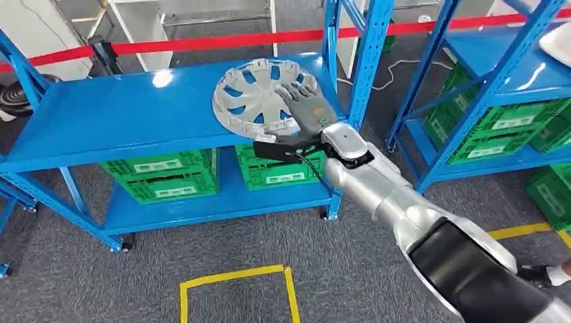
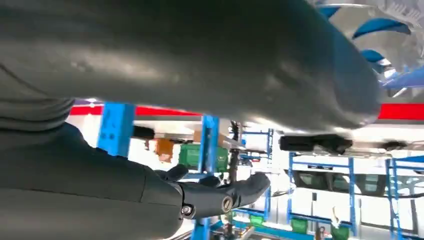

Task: Take the parts from the cabinet and place them on the table.

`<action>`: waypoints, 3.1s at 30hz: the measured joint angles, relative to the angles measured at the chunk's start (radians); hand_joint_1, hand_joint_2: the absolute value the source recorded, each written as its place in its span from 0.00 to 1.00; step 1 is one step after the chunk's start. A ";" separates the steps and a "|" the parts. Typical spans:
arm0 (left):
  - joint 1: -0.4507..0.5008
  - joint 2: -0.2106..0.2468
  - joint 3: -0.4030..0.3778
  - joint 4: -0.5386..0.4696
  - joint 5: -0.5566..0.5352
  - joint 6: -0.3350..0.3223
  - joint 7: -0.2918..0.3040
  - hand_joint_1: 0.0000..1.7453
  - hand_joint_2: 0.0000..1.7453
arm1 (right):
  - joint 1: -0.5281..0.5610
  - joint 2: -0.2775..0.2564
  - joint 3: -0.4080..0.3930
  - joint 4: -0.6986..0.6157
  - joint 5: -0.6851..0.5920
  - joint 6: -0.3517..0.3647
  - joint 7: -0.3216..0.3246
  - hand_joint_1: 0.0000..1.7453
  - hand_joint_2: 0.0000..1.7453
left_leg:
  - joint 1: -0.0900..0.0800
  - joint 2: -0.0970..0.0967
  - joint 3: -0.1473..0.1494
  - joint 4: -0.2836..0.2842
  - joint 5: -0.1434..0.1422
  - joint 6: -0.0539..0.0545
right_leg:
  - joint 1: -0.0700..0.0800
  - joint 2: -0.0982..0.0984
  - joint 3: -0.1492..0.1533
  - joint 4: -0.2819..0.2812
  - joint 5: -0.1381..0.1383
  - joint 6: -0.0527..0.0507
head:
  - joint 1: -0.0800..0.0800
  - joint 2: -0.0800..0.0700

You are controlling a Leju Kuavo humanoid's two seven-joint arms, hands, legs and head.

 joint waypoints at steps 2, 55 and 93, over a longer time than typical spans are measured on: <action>0.000 0.000 0.000 0.000 0.001 0.000 0.000 0.00 0.00 | 0.008 0.006 0.004 0.000 -0.001 0.002 -0.002 0.00 0.00 | 0.000 0.001 -0.089 0.102 -0.067 -0.005 | 0.001 0.001 0.022 0.000 -0.021 0.000 | -0.001 0.000; 0.001 -0.005 0.018 0.000 -0.004 -0.011 -0.011 0.00 0.00 | 0.004 0.046 0.017 0.038 -0.052 0.054 0.061 0.00 1.00 | -0.008 -0.001 -0.020 -0.170 0.103 0.040 | 0.025 -0.001 -0.027 0.022 -0.021 0.019 | -0.007 0.000; -0.018 0.003 0.018 0.000 -0.048 -0.011 -0.013 0.00 0.00 | 0.171 0.074 -0.005 0.026 -0.306 0.110 0.001 0.00 1.00 | -0.011 0.006 0.017 -0.203 0.103 0.027 | 0.018 0.003 0.006 -0.002 0.002 0.014 | -0.009 0.000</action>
